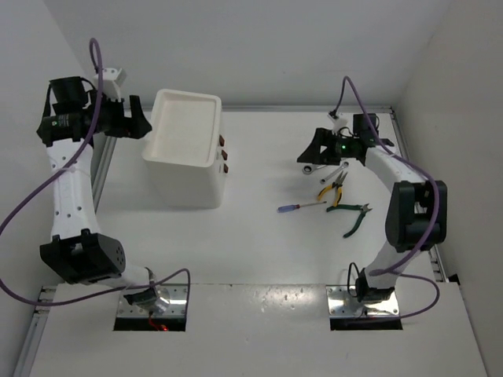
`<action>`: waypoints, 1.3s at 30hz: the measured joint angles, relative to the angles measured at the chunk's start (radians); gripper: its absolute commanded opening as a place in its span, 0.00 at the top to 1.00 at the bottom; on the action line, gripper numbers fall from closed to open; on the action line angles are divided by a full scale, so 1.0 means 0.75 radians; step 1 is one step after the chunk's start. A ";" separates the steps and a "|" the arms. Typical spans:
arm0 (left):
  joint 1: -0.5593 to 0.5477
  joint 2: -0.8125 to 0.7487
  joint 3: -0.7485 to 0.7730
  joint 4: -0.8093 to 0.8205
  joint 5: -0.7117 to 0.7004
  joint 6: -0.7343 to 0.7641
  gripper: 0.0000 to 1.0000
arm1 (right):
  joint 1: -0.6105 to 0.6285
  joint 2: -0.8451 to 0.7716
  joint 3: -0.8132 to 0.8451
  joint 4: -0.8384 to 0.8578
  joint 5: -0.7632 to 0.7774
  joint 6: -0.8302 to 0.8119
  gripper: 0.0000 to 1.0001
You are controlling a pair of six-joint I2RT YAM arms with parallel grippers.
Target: Sort the tools into containers
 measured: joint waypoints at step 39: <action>-0.313 0.162 -0.078 0.151 -0.564 -0.256 1.00 | 0.391 0.867 0.286 1.180 -0.311 1.162 0.31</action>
